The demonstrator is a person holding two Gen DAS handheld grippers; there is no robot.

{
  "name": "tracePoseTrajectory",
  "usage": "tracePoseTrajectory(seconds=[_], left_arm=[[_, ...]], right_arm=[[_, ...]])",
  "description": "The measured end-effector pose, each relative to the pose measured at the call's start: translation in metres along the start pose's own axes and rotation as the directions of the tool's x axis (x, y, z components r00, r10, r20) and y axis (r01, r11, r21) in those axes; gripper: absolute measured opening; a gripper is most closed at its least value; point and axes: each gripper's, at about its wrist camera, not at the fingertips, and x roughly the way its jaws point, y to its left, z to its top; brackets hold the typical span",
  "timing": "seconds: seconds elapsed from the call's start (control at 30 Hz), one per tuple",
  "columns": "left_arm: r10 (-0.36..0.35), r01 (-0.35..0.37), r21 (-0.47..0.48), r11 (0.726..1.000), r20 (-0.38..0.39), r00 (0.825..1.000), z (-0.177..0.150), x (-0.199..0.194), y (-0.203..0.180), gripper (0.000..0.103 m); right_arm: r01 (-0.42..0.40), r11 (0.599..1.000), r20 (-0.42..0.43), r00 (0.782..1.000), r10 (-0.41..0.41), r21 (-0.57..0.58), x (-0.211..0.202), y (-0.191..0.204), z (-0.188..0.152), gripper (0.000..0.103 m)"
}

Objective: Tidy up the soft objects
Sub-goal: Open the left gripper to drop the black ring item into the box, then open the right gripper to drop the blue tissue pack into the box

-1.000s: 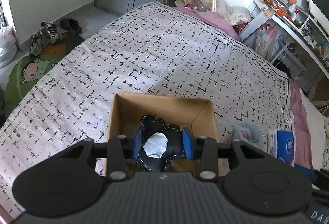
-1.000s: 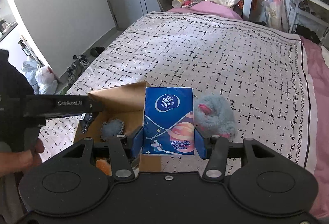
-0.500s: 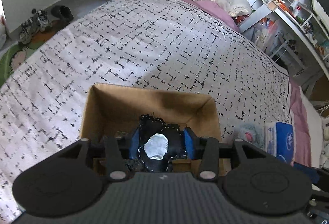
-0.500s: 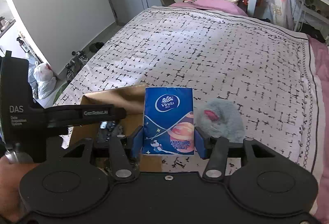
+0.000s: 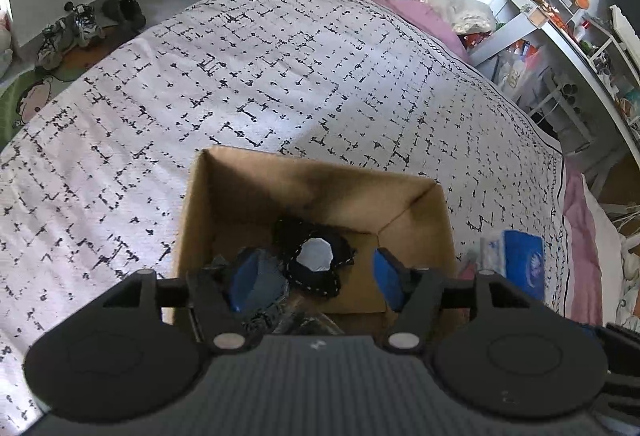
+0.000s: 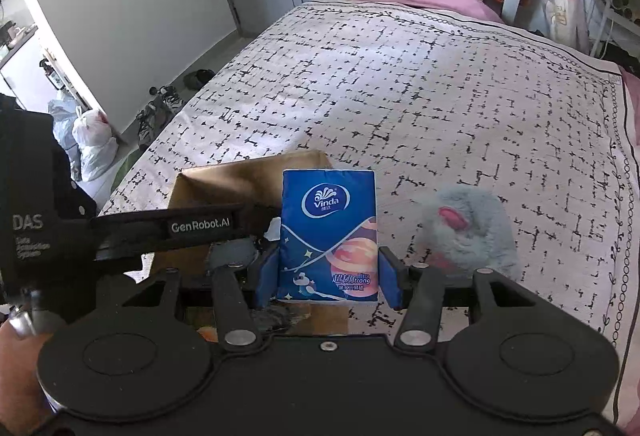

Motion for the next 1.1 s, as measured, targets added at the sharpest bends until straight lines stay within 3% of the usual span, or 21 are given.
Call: tracePoseTrajectory(seconds=[0.23, 0.33, 0.5, 0.97, 1.1], left_arm=[[0.007, -0.007, -0.006, 1.000, 0.025, 1.000, 0.002, -0.019, 0.010, 0.062], [0.040, -0.041, 0.009, 0.999, 0.034, 0.999, 0.003, -0.026, 0.016, 0.062], [0.012, -0.012, -0.002, 1.000, 0.040, 0.999, 0.005, -0.033, 0.025, 0.063], [0.034, -0.031, -0.033, 0.999, 0.072, 0.997, 0.009, -0.042, 0.044, 0.063], [0.040, -0.037, -0.043, 0.998, 0.072, 0.997, 0.009, -0.041, 0.049, 0.063]], right_arm=[[-0.018, 0.999, 0.000, 1.000, 0.018, -0.028, 0.007, 0.015, 0.003, 0.050], [-0.020, 0.999, -0.002, 1.000, 0.020, -0.049, 0.011, 0.022, 0.006, 0.051], [-0.029, 0.996, -0.014, 1.000, 0.027, -0.082, 0.020, 0.031, 0.011, 0.051], [-0.015, 0.990, -0.035, 0.999, 0.010, -0.142, 0.044, 0.052, 0.017, 0.051], [0.006, 0.986, -0.034, 0.999, -0.012, -0.165, 0.052, 0.055, 0.016, 0.060]])
